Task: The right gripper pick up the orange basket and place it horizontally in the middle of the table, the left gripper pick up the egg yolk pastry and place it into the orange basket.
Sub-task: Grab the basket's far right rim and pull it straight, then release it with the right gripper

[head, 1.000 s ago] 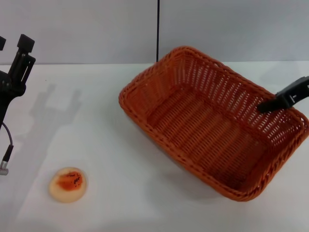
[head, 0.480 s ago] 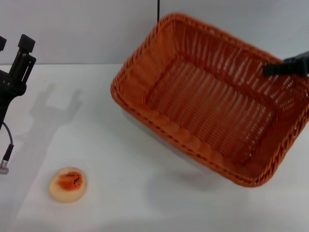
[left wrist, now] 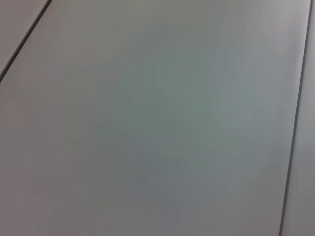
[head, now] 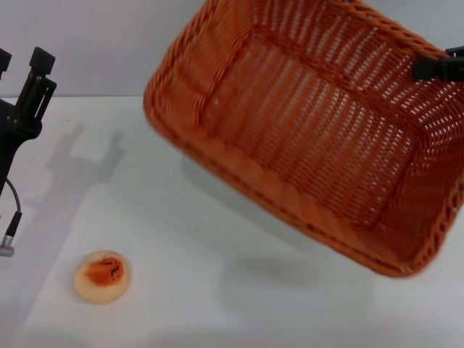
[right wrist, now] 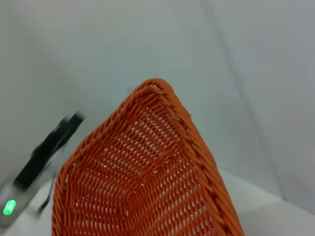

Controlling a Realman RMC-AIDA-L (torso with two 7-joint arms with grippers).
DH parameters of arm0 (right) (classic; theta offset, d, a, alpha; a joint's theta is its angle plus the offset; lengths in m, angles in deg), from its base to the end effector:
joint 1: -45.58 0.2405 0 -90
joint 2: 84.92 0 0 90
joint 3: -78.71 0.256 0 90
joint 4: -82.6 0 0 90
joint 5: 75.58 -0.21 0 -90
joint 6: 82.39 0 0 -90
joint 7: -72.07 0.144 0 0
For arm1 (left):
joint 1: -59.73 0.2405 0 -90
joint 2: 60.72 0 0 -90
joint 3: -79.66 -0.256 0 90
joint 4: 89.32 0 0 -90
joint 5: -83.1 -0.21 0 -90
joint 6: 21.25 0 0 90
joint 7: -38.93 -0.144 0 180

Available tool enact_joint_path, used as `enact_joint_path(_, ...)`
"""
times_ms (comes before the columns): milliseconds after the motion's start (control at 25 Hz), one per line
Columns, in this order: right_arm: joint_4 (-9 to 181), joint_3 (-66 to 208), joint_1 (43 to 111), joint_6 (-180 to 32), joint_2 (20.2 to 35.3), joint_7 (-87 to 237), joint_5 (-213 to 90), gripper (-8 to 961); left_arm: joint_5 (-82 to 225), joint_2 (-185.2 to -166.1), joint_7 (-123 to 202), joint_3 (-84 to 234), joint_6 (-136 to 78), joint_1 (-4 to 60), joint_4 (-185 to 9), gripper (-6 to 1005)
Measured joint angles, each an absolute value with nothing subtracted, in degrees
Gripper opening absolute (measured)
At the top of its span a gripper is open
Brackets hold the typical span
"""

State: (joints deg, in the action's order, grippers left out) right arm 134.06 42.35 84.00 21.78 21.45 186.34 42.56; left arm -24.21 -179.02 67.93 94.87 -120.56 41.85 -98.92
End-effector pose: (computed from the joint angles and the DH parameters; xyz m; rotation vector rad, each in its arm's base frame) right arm 0.2170 0.3711 0.1270 -2.7564 0.9252 0.5626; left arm -0.3012 0.2548 0.0047 -1.5416 -0.5237 -1.3170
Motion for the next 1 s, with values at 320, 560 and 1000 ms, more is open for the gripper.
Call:
enact_joint_path(320, 133.45, 39.53, 89.40, 29.01, 20.56, 174.72, 49.52, 191, -24.21, -179.08, 68.28, 94.52, -120.47, 41.17, -98.18, 785)
enact_joint_path(560, 133.26, 30.31, 91.37, 28.73, 21.28, 173.49, 50.48, 195, -24.21, -179.10, 68.29, 94.37, -120.47, 41.28, -98.31, 785)
enact_joint_path(1000, 131.93, 28.45, 94.55, 25.36, 23.65, 171.90, 54.04, 204, -24.21, -179.20, 68.28, 94.34, -120.47, 41.93, -98.78, 785)
